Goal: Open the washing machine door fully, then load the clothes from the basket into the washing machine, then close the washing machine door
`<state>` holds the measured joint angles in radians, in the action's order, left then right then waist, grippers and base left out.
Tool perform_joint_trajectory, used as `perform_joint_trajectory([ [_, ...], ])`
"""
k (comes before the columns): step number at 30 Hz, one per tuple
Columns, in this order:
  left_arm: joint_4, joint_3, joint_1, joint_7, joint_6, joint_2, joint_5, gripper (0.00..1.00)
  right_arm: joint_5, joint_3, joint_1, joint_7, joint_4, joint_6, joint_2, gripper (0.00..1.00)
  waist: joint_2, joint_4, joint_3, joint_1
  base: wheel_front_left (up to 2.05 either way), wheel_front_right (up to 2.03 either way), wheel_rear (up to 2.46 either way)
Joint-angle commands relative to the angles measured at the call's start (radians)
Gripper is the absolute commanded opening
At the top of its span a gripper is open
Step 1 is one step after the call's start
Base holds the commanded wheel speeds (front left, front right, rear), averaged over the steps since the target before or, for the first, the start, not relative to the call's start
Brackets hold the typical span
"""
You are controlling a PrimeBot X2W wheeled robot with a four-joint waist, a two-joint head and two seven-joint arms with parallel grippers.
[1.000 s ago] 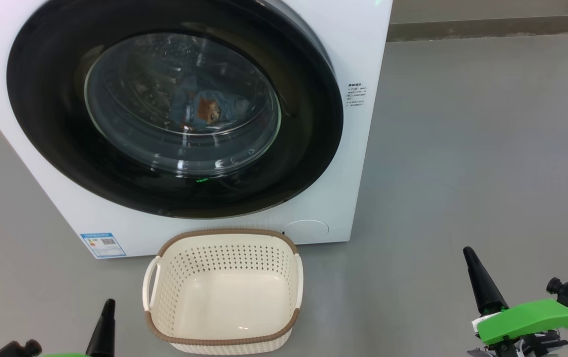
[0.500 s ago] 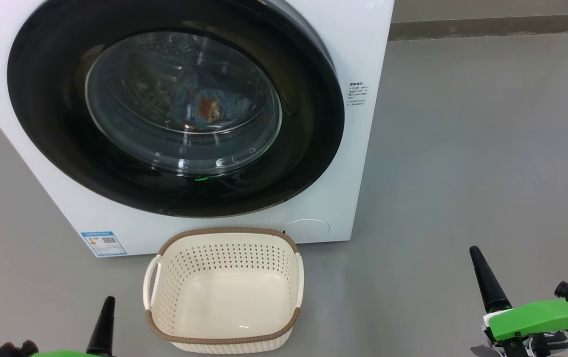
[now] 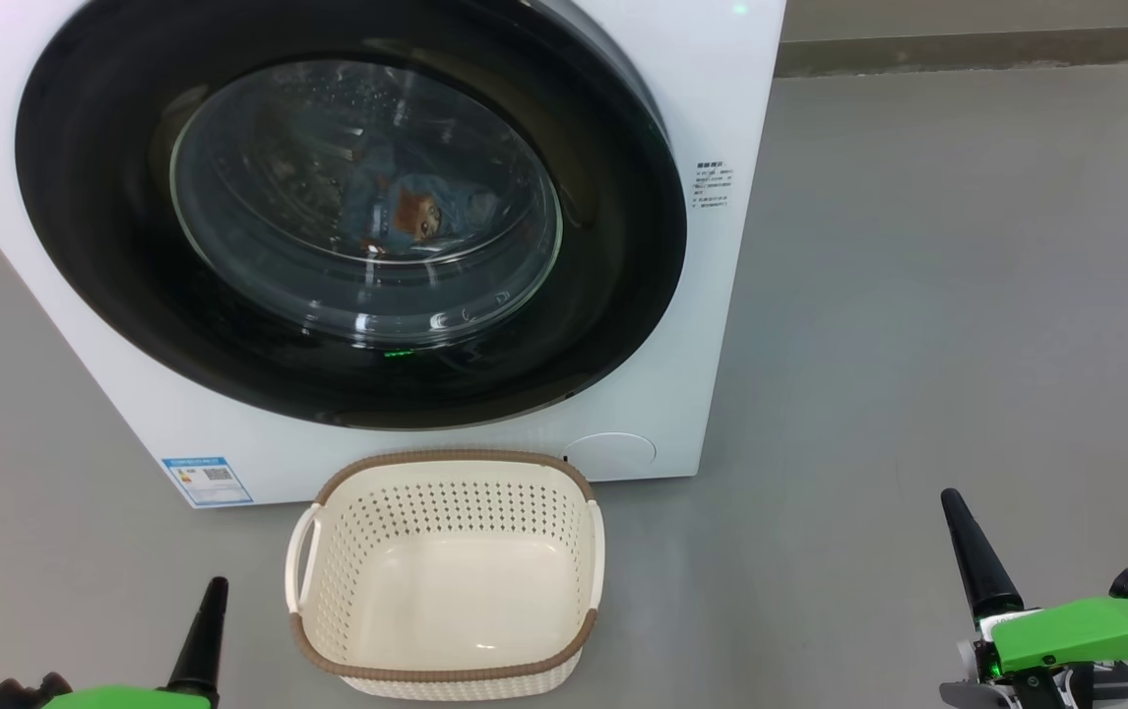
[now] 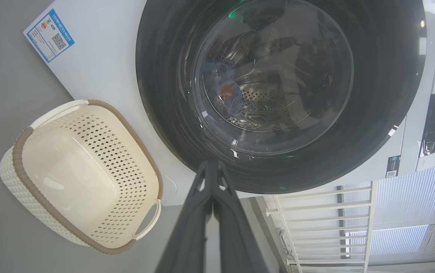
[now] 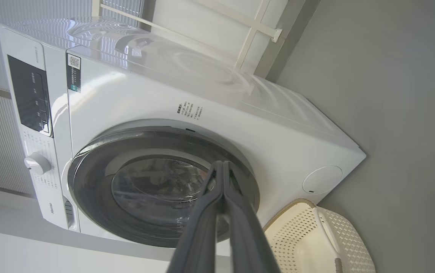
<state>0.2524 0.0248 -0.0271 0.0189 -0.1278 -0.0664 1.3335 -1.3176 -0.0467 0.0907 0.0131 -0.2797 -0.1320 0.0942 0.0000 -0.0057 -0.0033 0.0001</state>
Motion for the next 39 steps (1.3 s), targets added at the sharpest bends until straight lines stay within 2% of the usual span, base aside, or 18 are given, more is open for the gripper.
perform_joint_trajectory([
  [1,-0.018,0.034,-0.049,0.009,-0.002,-0.009,0.024,0.0,-0.029,0.008,0.019,0.01,0.03,0.001,-0.001,0.0,0.0,0.0,0.0,0.0,0.0,0.0,0.0],
  [29,-0.008,0.087,-0.08,0.092,-0.003,0.014,0.272,0.0,-0.291,-0.06,0.017,0.094,0.035,0.001,-0.039,0.0,0.0,0.006,0.006,-0.0001,0.0,0.0,0.0],
  [39,-0.008,0.088,-0.081,0.094,-0.003,0.015,0.276,0.0,-0.295,-0.062,0.017,0.096,0.035,0.001,-0.04,0.0,0.0,0.006,0.006,-0.0001,0.0,0.0,0.0],
])
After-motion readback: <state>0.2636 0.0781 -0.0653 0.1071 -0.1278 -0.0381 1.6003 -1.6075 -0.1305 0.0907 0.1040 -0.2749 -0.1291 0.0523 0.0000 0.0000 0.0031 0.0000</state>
